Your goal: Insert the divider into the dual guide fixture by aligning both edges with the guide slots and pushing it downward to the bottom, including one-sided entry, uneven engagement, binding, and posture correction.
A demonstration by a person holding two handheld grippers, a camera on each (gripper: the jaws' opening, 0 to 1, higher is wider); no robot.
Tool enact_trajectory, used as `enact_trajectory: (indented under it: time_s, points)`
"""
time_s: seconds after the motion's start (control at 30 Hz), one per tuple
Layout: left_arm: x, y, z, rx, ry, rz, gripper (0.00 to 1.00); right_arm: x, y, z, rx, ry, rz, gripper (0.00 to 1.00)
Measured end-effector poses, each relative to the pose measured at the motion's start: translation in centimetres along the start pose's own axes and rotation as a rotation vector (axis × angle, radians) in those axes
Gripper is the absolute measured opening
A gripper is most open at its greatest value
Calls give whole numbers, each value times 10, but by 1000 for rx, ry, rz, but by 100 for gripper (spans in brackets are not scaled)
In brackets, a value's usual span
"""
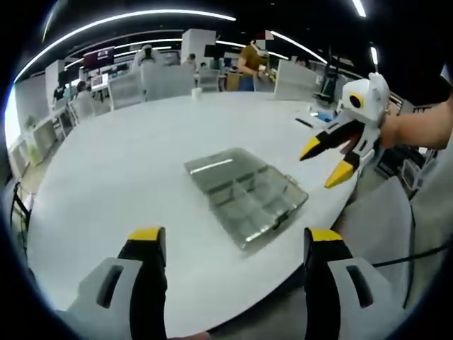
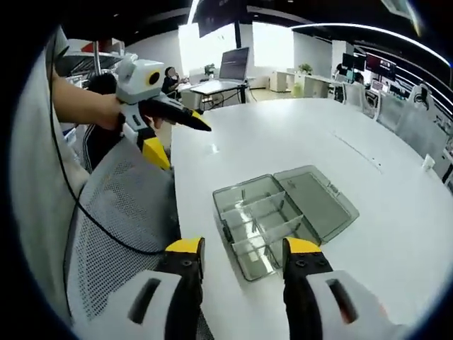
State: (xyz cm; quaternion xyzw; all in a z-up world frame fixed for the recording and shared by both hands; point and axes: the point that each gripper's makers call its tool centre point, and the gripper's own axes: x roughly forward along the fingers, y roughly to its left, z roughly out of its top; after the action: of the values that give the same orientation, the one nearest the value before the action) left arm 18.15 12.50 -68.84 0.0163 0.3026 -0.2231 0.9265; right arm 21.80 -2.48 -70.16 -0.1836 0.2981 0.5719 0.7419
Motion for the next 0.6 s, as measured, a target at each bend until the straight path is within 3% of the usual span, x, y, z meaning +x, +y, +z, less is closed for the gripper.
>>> enact_trajectory:
  time_s: [0.6]
  points:
    - [-4, 33, -18, 30, 31, 28, 76, -18, 8, -6, 50, -24, -21, 46]
